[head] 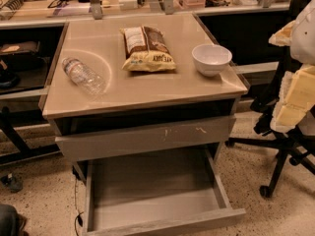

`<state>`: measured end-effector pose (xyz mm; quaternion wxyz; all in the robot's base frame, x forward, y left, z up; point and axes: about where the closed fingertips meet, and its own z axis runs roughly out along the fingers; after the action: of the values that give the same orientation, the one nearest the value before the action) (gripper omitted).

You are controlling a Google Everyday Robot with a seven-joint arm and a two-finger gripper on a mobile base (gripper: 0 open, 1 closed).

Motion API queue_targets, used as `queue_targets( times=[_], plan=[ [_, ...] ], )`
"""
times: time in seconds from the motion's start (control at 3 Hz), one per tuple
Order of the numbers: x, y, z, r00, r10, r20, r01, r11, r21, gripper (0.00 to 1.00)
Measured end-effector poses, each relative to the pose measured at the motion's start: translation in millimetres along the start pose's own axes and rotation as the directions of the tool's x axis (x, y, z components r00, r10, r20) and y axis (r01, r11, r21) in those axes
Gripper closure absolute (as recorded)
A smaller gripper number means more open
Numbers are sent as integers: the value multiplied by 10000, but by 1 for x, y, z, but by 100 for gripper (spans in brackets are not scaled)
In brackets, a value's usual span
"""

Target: Place brown chip bag into middle drawer

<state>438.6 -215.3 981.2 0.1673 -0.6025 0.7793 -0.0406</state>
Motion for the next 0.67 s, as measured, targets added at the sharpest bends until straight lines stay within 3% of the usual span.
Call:
queue_targets(
  times=[0.67],
  plan=[
    [-4, -3, 0, 9999, -72, -91, 73, 9999, 156, 0]
  ],
)
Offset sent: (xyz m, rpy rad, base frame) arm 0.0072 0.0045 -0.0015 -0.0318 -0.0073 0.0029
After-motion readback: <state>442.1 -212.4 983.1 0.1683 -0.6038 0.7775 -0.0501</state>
